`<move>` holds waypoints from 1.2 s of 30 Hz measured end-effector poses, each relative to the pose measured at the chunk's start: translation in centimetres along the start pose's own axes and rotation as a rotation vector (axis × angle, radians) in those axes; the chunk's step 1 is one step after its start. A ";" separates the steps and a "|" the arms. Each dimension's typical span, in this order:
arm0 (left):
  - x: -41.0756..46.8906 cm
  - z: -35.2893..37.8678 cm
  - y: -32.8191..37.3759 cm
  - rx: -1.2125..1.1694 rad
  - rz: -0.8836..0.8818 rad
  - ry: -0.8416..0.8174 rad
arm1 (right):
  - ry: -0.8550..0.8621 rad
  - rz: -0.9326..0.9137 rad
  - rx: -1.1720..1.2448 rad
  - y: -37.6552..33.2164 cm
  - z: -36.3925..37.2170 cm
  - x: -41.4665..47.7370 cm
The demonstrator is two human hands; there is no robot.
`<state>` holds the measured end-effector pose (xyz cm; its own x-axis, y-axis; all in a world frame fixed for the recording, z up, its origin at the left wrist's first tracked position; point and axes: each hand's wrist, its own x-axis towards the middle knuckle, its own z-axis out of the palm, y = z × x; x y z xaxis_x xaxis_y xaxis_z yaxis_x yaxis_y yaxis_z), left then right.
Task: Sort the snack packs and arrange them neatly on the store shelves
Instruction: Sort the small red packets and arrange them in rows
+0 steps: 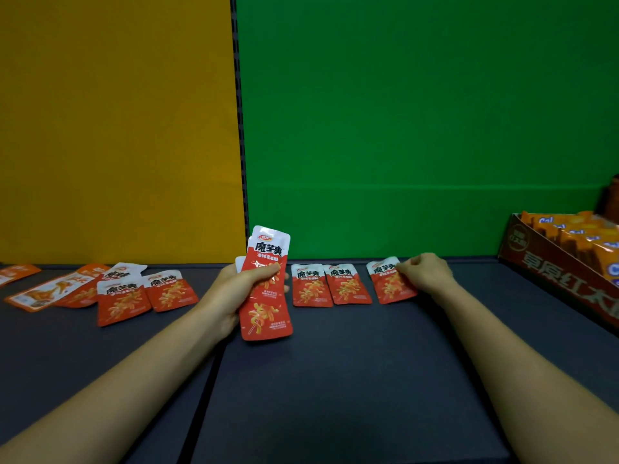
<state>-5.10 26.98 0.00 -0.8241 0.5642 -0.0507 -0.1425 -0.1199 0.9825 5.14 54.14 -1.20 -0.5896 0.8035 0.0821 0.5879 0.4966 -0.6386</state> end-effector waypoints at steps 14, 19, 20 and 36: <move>-0.5 0.8 -0.4 0.072 -0.040 -0.022 | 0.156 -0.347 0.057 -3.4 0.5 -3.8; -1.6 1.6 -0.6 0.113 -0.010 -0.075 | -0.197 -0.398 0.257 -6.5 3.0 -7.4; -1.8 1.8 -0.7 0.131 -0.004 -0.086 | -0.240 -0.400 0.304 -6.7 3.5 -7.6; -1.3 -1.1 1.4 0.028 -0.089 0.018 | -0.637 -0.451 0.103 -3.7 1.1 -7.5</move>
<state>-4.80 25.15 1.25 -0.8188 0.5566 -0.1407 -0.2003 -0.0474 0.9786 6.78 45.93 -0.25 -0.9813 0.1731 -0.0847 0.1805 0.6720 -0.7182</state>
